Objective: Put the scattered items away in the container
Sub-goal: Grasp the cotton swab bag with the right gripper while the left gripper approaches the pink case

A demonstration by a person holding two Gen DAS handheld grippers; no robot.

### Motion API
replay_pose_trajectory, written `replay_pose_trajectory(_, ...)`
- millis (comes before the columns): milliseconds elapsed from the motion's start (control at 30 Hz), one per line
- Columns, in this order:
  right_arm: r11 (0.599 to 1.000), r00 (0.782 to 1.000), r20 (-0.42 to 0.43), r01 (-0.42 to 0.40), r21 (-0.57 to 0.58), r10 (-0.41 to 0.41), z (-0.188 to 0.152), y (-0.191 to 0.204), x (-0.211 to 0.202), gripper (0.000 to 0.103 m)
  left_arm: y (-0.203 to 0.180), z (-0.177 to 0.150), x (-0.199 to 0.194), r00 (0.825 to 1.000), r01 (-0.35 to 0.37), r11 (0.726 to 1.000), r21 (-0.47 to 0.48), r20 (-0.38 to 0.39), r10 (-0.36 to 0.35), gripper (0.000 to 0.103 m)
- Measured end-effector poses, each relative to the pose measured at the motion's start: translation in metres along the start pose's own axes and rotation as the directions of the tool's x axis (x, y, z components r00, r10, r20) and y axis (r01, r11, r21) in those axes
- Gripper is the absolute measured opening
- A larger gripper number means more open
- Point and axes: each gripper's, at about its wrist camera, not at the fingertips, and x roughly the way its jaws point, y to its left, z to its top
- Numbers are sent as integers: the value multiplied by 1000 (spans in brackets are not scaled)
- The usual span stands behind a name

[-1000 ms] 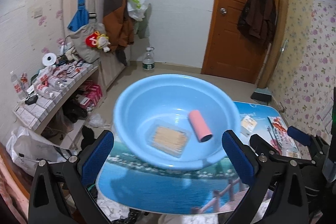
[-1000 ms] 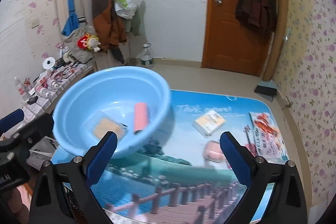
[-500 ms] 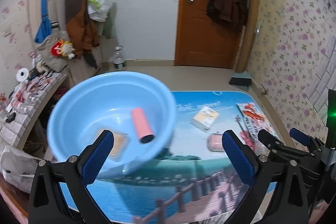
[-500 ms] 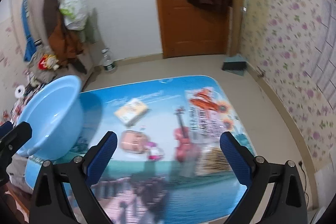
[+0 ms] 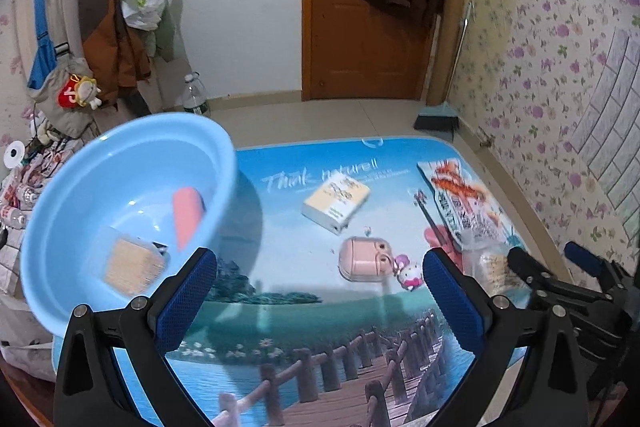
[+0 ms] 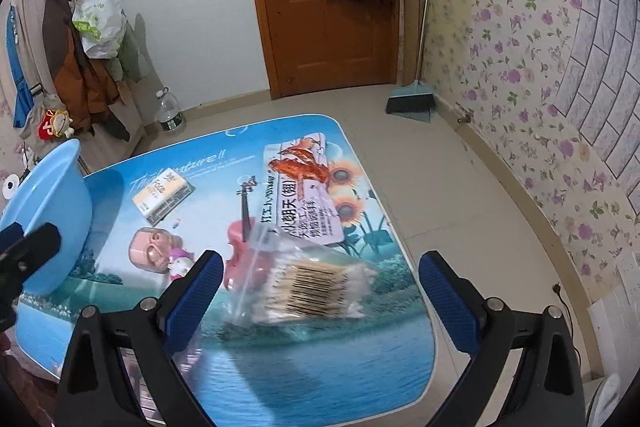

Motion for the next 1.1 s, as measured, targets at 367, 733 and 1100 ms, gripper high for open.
replay_pose_trajectory(367, 972, 980, 157, -89, -219, 125, -19, 10, -22, 99, -14, -6, 31, 999, 24, 999, 46, -42, -22, 103)
replay_pose_trajectory(733, 916, 959, 188, -128, -381, 212, -25, 18, -21, 92, -22, -3, 51, 997, 43, 996, 81, -60, -38, 103)
replay_pose_trajectory(1100, 948, 989, 63, -109, -298, 134, -29, 7, 24, 92, -27, -7, 82, 991, 56, 995, 77, -123, -47, 103)
